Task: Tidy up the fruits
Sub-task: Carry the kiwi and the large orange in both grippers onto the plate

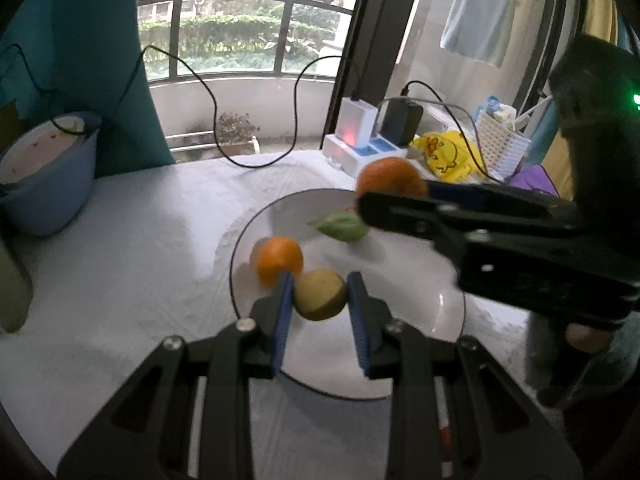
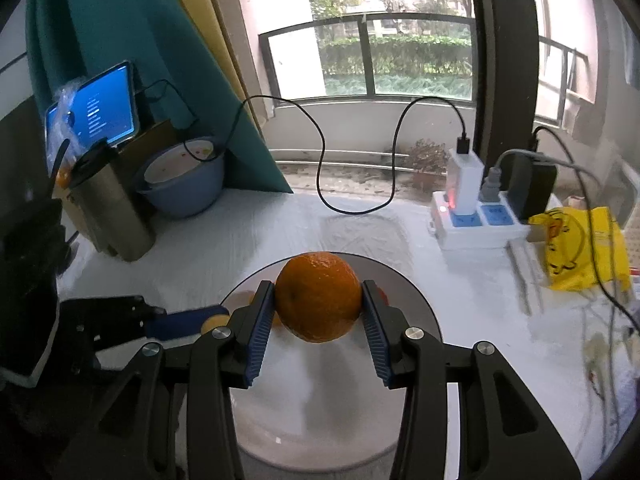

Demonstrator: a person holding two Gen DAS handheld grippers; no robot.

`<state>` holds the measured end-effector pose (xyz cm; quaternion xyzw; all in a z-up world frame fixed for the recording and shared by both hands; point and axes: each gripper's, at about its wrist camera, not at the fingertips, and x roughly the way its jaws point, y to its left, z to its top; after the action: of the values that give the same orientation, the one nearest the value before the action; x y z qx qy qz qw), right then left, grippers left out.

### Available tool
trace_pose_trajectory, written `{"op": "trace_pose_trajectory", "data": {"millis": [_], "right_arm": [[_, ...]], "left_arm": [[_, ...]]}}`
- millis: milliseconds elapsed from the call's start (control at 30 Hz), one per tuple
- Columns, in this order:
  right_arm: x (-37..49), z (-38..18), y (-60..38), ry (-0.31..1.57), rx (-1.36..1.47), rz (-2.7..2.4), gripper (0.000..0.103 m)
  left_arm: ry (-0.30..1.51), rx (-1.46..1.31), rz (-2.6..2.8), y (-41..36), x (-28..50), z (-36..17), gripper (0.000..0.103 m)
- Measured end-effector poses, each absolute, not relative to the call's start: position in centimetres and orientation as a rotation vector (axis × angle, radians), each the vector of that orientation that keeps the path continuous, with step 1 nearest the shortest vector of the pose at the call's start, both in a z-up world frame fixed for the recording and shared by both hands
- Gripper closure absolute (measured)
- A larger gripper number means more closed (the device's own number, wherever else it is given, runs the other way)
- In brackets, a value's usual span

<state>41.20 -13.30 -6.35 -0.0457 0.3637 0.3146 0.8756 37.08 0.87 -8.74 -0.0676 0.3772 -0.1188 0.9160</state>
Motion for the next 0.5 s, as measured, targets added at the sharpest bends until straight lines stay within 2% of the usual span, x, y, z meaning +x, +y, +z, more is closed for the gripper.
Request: {"op": "trace_pose_trajectory", "data": {"millis": [500], "right_arm": [[43.7,-10.5,-11.0,0.871,-0.093,0.673,0.057]], "left_arm": [[0.859,-0.166,-0.214,1.6,38.0,-10.5,0.074]]}}
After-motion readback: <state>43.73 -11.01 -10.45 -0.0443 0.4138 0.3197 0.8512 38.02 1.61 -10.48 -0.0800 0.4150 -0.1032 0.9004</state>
